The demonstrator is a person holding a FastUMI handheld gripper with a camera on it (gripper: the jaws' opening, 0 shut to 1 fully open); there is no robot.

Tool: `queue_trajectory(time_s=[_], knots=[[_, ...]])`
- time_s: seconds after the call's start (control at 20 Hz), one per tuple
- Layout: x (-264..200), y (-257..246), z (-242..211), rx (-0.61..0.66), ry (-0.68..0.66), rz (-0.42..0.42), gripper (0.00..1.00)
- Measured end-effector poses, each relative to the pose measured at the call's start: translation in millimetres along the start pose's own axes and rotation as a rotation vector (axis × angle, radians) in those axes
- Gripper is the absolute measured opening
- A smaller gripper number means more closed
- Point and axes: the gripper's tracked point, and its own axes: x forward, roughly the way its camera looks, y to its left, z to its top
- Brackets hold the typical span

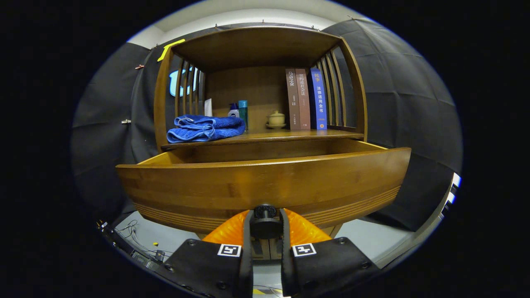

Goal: Pull open the drawer, take out the items inside it, and place them on the countertop above the cabinet.

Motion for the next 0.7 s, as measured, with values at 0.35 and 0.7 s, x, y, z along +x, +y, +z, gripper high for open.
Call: queue_trajectory(time_s=[0.35, 0.7], knots=[[-24.2, -3.8, -15.0, -0.001, 0.014, -0.001, 0.3], [-24.5, -2.2, -16.8, -0.023, 0.014, 0.004, 0.34]])
